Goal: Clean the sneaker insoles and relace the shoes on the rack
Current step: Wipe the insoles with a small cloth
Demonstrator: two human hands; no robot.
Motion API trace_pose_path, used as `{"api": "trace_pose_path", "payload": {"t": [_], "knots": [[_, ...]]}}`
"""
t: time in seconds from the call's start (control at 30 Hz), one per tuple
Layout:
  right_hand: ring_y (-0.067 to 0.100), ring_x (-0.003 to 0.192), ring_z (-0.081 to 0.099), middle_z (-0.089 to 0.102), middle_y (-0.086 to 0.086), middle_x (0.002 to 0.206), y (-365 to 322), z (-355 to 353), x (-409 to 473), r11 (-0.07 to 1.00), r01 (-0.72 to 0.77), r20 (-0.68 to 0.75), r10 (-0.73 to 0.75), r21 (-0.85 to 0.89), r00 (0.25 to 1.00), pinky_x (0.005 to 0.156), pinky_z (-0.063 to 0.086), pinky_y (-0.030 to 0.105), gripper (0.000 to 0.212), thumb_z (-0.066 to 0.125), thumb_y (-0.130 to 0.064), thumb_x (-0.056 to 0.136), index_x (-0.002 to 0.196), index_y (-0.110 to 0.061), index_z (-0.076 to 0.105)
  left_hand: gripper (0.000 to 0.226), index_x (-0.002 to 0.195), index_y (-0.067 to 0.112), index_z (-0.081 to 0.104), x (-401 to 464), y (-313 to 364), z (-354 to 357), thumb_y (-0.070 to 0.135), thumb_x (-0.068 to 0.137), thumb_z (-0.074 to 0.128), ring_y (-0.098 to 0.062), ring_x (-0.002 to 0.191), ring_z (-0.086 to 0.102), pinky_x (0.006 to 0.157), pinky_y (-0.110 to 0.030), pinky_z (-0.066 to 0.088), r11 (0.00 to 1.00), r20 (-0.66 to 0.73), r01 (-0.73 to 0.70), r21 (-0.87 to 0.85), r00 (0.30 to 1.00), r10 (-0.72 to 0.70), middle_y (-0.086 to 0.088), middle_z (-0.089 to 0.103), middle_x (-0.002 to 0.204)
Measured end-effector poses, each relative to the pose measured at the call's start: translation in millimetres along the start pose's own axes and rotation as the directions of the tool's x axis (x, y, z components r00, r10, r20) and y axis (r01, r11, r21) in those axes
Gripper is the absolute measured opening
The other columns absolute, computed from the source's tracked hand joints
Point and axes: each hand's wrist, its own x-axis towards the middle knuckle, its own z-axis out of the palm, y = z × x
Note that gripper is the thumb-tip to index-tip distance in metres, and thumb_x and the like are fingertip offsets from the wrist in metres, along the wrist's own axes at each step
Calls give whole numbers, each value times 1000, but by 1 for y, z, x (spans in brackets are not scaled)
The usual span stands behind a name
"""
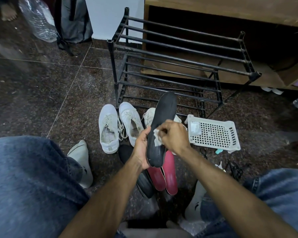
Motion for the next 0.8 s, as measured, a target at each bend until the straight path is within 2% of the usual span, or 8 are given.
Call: {"api": "trace_pose_path", "payload": {"t": [0.1, 0.2, 0.3, 0.47, 0.57, 0.67, 0.73, 0.8], "knots": [[24, 91, 65, 68, -3, 100, 0, -1, 7, 996, -88, -22, 88, -16, 996, 79, 52, 33, 20, 60, -16, 86, 98, -23, 75, 45, 93, 8, 75, -3, 1, 2, 42, 94, 46, -23, 73, 68, 69, -31, 55, 1000, -11, 20, 8, 1000, -20, -10, 71, 85], [24, 95, 63, 62, -1, 109, -9, 5, -25, 994, 64, 142, -51, -85, 989, 87, 49, 37, 26, 54, -21, 92, 113, -22, 70, 48, 106, 2, 70, -3, 9, -2, 43, 93, 47, -26, 85, 67, 82, -35, 53, 1000, -34, -2, -13, 999, 2, -14, 70, 98], [27, 92, 61, 48, -2, 113, -5, 7, -52, 972, 213, 298, -174, -102, 939, 79, 53, 42, 35, 51, -25, 94, 129, -22, 55, 57, 120, -3, 61, -1, 13, -6, 45, 93, 47, -28, 92, 62, 91, -38, 48, 1000, -55, -10, -9, 998, 10, -18, 64, 105], [34, 88, 63, 53, 1, 109, 3, 3, -33, 932, 273, 286, -202, -238, 937, 80, 52, 46, 23, 47, -18, 95, 110, -15, 65, 50, 100, 4, 73, 1, 5, -9, 46, 92, 47, -25, 82, 66, 80, -35, 50, 1000, -45, -14, -4, 999, 14, -13, 70, 96], [29, 96, 64, 61, -2, 111, 4, -2, -11, 961, 178, 199, -136, -212, 971, 86, 50, 42, 23, 53, -23, 93, 108, -20, 70, 44, 94, 7, 75, 0, 4, -5, 42, 91, 49, -22, 75, 67, 73, -33, 51, 999, -7, -36, -11, 999, 36, -9, 71, 87], [21, 98, 63, 65, -5, 109, 0, -1, -14, 984, 121, 171, -98, -129, 980, 91, 49, 37, 23, 58, -23, 90, 109, -21, 72, 43, 97, 5, 74, -3, 6, -6, 41, 86, 54, -24, 82, 66, 80, -35, 50, 999, -16, -46, -17, 999, 46, -12, 71, 93], [19, 91, 65, 67, -5, 104, -5, 5, -33, 981, 185, 227, -168, -55, 959, 88, 52, 39, 22, 60, -19, 89, 106, -18, 73, 50, 107, 1, 69, -3, 10, -9, 42, 81, 58, -28, 91, 64, 86, -37, 50, 999, -10, -47, -25, 999, 47, -16, 67, 102], [19, 88, 65, 65, -6, 100, -5, 6, -51, 964, 265, 267, -247, -33, 931, 84, 53, 37, 22, 60, -20, 89, 106, -19, 74, 57, 112, -2, 65, -2, 15, -9, 43, 79, 58, -28, 90, 65, 82, -35, 54, 998, -20, -64, -19, 998, 64, -18, 66, 102]]}}
